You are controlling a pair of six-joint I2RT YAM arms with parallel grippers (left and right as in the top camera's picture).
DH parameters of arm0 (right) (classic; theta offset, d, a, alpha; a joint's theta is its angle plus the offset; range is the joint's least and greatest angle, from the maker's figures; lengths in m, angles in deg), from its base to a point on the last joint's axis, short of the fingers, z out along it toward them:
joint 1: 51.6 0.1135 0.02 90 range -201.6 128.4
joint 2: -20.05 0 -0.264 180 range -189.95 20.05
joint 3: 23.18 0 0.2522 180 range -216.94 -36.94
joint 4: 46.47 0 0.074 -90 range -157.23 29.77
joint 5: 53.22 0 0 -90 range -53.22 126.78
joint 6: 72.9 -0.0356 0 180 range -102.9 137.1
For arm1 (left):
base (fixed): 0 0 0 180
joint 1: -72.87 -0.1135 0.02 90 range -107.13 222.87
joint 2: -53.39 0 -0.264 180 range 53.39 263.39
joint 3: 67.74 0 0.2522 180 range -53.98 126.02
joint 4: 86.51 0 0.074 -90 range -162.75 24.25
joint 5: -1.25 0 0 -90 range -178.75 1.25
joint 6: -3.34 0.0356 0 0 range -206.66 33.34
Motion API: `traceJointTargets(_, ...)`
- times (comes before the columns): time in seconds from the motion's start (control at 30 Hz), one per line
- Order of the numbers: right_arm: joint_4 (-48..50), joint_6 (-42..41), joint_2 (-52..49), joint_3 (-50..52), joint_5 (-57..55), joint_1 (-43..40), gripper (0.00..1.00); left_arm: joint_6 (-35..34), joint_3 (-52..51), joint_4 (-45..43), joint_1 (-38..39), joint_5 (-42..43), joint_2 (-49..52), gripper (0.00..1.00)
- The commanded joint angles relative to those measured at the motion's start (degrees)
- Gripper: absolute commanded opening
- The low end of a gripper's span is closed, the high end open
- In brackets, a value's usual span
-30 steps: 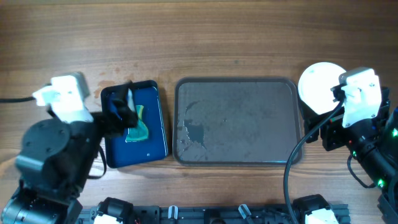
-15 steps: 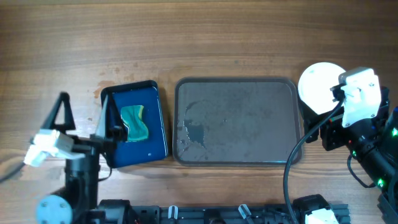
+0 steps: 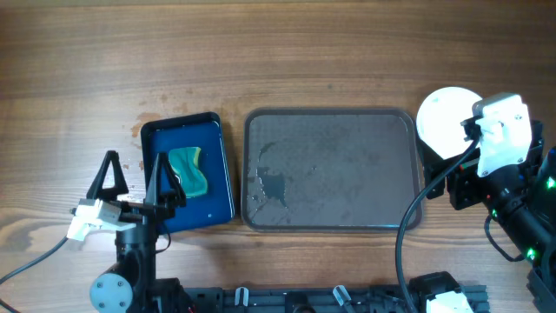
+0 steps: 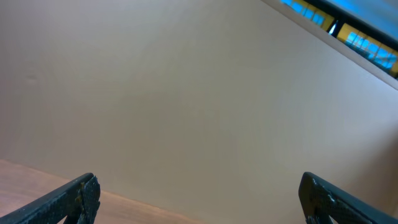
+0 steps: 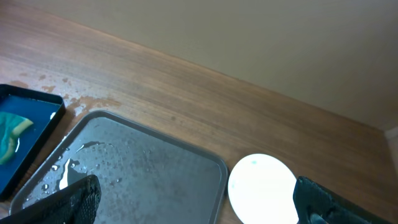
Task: Clean dirty plates on tray and stack at the side
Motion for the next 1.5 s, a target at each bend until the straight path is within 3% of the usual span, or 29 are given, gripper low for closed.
traceJointTargets(0.0, 0.2, 0.0, -0.4, -0.5, -0.3, 0.2, 1.0, -1.2, -4.1, -3.8, -0.5, 0.9, -2.1, 1.0)
traceJointTargets(0.17, 0.2, 0.0, -0.4, -0.5, -0.3, 0.2, 1.0, -3.8, -8.0, -6.4, -0.9, 0.9, -2.1, 1.0)
traceJointTargets(0.33, 0.2, 0.0, -0.4, -0.5, -0.3, 0.2, 1.0, -3.6, -8.2, -1.9, -1.0, 0.9, -2.1, 1.0)
traceJointTargets(0.63, 0.2, 0.0, -0.4, -0.5, -0.3, 0.2, 1.0, -3.8, -8.2, 20.5, -1.0, 1.3, -2.1, 1.0)
traceJointTargets(1.47, 0.2, 0.0, -0.4, -0.5, -0.3, 0.2, 1.0, -3.4, -8.2, 20.5, -0.9, 1.3, -2.0, 1.0)
